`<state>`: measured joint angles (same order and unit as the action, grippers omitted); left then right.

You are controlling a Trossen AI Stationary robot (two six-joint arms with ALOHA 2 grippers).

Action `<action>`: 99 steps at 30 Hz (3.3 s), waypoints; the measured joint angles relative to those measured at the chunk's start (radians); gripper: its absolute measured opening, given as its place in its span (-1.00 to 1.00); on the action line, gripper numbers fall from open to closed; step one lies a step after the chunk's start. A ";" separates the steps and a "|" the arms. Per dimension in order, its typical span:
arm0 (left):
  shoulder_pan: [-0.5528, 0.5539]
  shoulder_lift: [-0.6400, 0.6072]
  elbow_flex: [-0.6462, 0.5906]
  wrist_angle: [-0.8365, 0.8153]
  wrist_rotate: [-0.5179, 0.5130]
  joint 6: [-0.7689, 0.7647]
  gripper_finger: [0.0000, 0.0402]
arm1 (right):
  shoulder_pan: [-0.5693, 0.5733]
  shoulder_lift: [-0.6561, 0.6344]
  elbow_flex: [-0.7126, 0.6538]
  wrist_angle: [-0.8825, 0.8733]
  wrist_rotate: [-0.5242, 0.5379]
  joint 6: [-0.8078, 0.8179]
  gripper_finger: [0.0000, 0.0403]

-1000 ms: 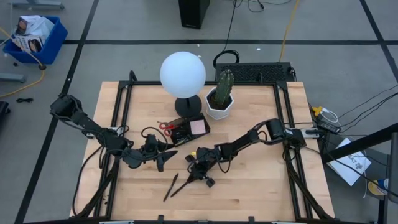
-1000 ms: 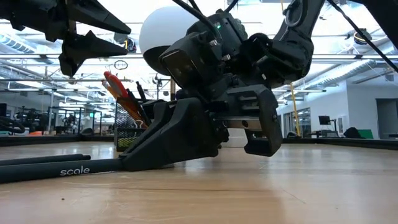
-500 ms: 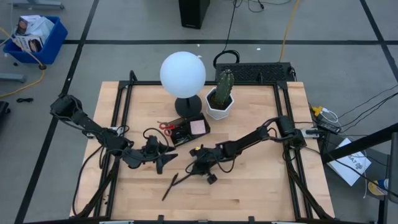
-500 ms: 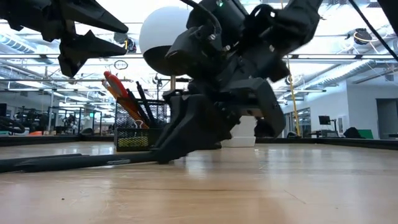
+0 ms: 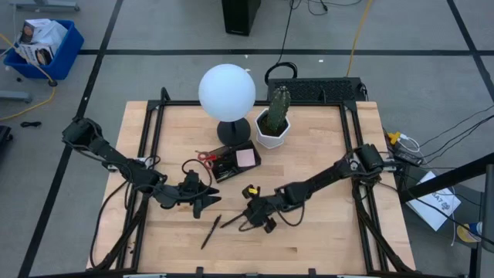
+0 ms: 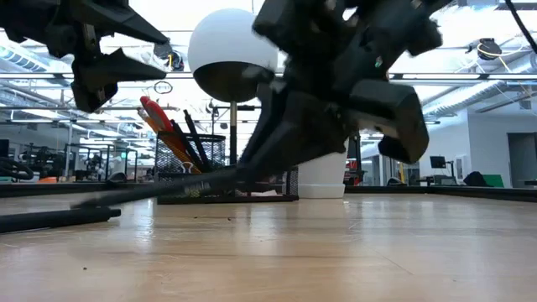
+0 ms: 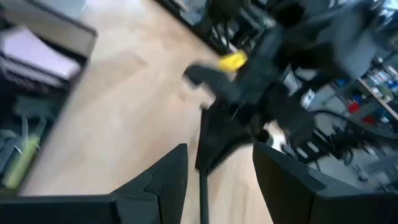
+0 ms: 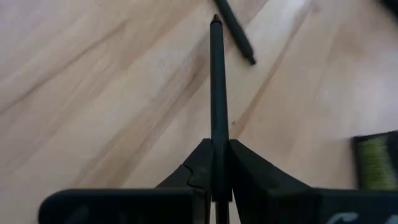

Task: Pick and place office supplies into organizer
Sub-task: Put the right black pen into the desk organizer

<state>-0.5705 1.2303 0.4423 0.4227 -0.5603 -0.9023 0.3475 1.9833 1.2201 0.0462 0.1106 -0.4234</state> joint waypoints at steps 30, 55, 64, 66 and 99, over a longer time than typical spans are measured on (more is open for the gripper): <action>0.008 0.385 0.274 -0.061 0.300 -0.203 -0.07 | 0.129 -0.105 0.002 -0.031 0.233 -0.081 -0.87; 0.003 0.435 0.274 -0.056 0.327 -0.247 -0.48 | 0.145 -0.105 0.001 -0.019 0.286 -0.100 -0.85; 0.002 0.434 0.275 -0.046 0.308 -0.183 -0.83 | 0.142 -0.105 0.000 -0.023 0.287 -0.067 -0.81; 0.002 0.434 0.274 -0.042 0.289 -0.180 -0.82 | 0.142 -0.105 0.000 -0.022 0.305 -0.041 -0.70; -0.049 0.434 0.273 0.271 -0.127 0.296 -0.81 | 0.161 -0.682 -0.620 0.766 0.372 0.283 -0.19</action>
<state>-0.6197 1.6646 0.7151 0.6934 -0.6872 -0.6067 0.5086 1.3011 0.6004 0.8120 0.4825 -0.1404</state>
